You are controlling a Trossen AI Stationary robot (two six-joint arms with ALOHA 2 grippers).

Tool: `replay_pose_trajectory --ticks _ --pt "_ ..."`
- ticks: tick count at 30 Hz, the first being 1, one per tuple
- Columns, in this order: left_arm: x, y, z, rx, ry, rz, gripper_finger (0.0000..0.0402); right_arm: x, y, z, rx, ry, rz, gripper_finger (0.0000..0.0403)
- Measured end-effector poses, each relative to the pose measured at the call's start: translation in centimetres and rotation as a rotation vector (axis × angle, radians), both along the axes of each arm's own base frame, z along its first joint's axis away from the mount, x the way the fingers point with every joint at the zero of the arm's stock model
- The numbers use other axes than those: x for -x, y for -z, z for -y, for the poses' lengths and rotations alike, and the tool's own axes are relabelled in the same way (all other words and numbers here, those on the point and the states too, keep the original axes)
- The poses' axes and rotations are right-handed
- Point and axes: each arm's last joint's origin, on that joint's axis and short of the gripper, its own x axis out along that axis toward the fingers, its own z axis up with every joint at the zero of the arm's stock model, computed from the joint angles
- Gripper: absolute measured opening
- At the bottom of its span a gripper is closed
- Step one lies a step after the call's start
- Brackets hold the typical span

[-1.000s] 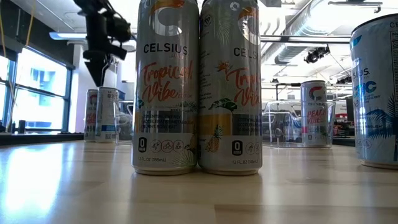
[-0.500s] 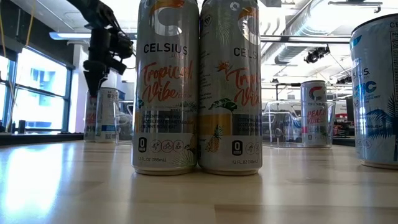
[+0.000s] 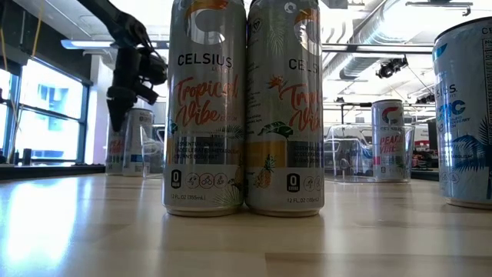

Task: Sort soda cans
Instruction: Put the top white-pink soda can into the right transparent bin

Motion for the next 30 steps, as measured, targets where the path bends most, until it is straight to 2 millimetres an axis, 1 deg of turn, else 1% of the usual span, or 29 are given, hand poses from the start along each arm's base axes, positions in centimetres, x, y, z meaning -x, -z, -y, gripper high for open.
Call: replay_pose_trajectory --ticks 2,3,7,10,13,17,21,24,27,30 --pt "0.2 -0.3 0.1 -0.026 -0.003 -0.019 0.0243 0.0 0.0 0.0 0.000 0.000 0.000 0.0310" --pt "0.3 -0.6 0.2 -0.041 -0.008 -0.027 0.0239 0.0 0.0 0.0 -0.001 0.000 0.001 0.0310" --pt "0.7 -2.1 1.0 -0.072 -0.019 -0.036 0.0239 0.0 0.0 0.0 -0.001 0.000 0.001 0.0310" --pt "0.8 -4.0 1.8 -0.113 -0.033 -0.010 0.0239 0.0 0.0 0.0 0.000 0.000 0.001 0.0310" --pt "0.7 -6.4 3.0 -0.164 -0.036 0.033 0.0239 0.1 0.0 -0.1 0.007 -0.007 0.001 0.0310" --pt "0.6 -10.3 5.2 -0.253 -0.045 0.103 0.0239 0.5 -0.3 -0.2 0.011 -0.023 0.004 0.0310" --pt "0.3 -14.1 7.9 -0.366 -0.039 0.168 0.0239 1.4 -1.2 -0.1 -0.005 -0.042 0.025 0.0310" --pt "0.2 -16.7 10.1 -0.425 -0.025 0.250 0.0239 2.2 -2.0 -0.1 -0.026 -0.062 0.039 0.0310" --pt "-0.4 -18.6 12.2 -0.422 0.010 0.390 0.0239 3.0 -2.6 0.0 -0.044 -0.083 0.050 0.0310" --pt "-1.7 -19.3 14.4 -0.313 0.083 0.533 0.0239 3.5 -3.0 0.0 -0.055 -0.093 0.060 0.0310"
